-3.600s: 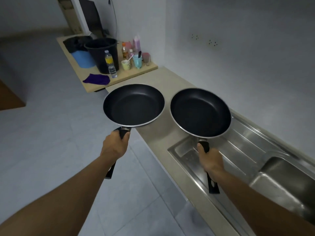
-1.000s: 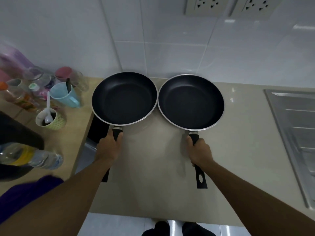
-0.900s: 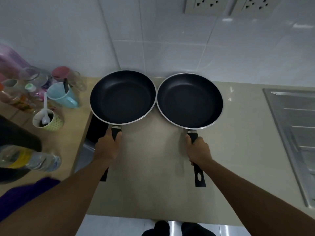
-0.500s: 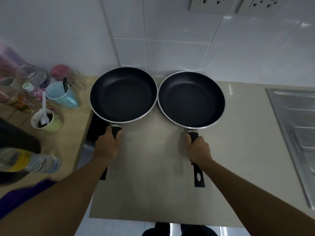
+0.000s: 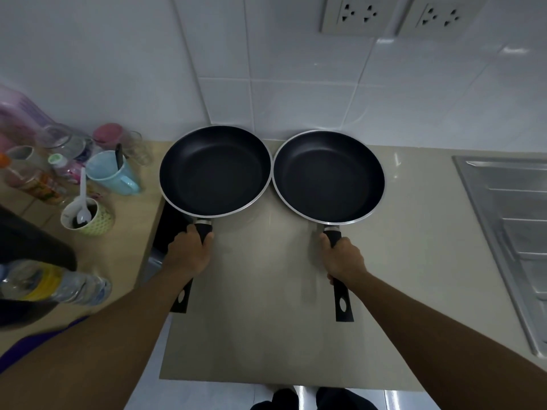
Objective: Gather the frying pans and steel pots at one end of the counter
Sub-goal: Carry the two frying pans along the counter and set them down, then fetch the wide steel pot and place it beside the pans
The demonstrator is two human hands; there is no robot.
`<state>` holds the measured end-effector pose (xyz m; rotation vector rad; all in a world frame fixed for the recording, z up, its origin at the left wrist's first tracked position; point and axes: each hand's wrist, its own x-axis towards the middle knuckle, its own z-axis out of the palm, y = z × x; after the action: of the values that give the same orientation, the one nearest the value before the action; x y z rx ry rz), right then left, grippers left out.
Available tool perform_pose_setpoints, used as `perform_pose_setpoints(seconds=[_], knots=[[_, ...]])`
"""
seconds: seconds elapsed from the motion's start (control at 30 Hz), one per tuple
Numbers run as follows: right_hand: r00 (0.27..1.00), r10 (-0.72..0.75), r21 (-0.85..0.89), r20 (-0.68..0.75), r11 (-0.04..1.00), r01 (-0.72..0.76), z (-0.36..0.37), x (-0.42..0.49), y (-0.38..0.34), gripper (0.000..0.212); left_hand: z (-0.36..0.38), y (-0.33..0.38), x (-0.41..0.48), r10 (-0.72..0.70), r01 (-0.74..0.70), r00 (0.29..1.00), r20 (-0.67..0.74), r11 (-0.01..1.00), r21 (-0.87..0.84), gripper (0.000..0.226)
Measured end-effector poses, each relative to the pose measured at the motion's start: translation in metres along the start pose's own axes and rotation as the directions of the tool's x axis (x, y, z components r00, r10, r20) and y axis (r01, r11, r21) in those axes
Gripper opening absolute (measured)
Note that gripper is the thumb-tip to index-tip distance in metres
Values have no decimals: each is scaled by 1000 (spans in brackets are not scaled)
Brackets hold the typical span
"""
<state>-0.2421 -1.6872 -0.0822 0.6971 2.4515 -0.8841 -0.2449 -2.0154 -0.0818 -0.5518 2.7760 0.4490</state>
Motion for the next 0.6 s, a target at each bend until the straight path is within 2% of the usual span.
perform_pose_setpoints(seconds=[0.1, 0.2, 0.27, 0.33, 0.4, 0.5, 0.6], knots=[[999, -42, -85, -1, 995, 42, -10, 2, 4, 73, -18, 5, -3, 16, -17, 1000, 26, 999, 46, 54], [994, -103, -119, -32, 988, 99, -26, -1, 4, 78, -42, 18, -7, 120, -113, 992, -29, 979, 169, 49], [987, -156, -99, -36, 983, 152, -41, -6, 2, 81, -57, 36, -10, 202, -194, 979, -28, 962, 192, 48], [977, -209, -61, -27, 976, 208, -58, -12, 0, 86, -69, 60, -12, 262, -268, 962, 75, 958, 97, 56], [969, -245, -47, -44, 969, 243, -78, -21, 2, 92, -77, 90, -17, 352, -357, 916, 190, 934, -7, 63], [957, -274, -40, -93, 962, 271, -114, -33, 9, 95, -82, 143, -24, 493, -488, 834, 248, 869, -84, 64], [941, -305, -53, -147, 952, 301, -153, -43, 22, 93, -83, 204, -35, 551, -555, 783, 287, 828, -74, 79]])
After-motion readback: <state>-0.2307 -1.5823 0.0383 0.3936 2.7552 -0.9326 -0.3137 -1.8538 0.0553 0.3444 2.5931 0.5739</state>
